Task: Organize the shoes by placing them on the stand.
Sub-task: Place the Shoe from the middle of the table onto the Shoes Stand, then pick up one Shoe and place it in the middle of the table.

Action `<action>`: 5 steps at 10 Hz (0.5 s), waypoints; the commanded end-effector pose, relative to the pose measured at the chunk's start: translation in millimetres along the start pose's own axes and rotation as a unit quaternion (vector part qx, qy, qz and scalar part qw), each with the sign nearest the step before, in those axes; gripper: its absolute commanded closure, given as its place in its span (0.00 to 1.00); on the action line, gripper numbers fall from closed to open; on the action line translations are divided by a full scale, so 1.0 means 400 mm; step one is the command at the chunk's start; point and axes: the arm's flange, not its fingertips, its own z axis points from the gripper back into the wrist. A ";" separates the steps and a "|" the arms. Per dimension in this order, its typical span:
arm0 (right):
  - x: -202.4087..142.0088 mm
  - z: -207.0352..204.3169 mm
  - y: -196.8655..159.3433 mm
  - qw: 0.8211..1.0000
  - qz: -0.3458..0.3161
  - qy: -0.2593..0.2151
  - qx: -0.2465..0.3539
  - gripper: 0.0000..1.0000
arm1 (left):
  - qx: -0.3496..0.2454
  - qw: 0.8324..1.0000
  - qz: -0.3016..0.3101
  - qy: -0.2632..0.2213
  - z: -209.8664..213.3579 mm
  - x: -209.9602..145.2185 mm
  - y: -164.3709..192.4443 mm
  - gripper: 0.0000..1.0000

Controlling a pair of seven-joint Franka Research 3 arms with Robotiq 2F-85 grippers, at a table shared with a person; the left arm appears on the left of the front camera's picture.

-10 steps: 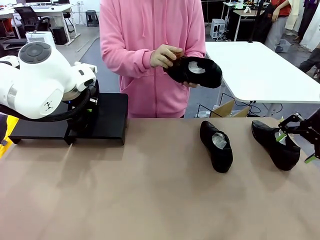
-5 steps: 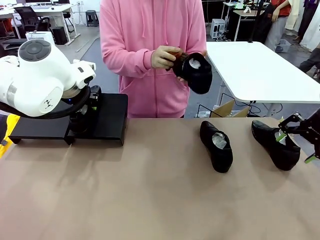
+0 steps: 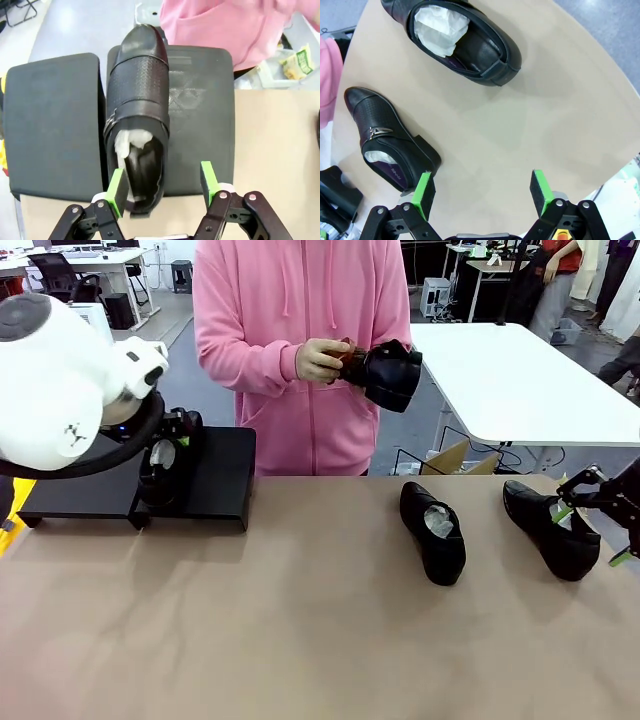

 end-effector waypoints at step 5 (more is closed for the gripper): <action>-0.002 0.000 0.002 1.000 0.001 -0.003 0.002 0.00 | 0.007 1.000 -0.013 0.005 -0.042 0.009 -0.012 0.25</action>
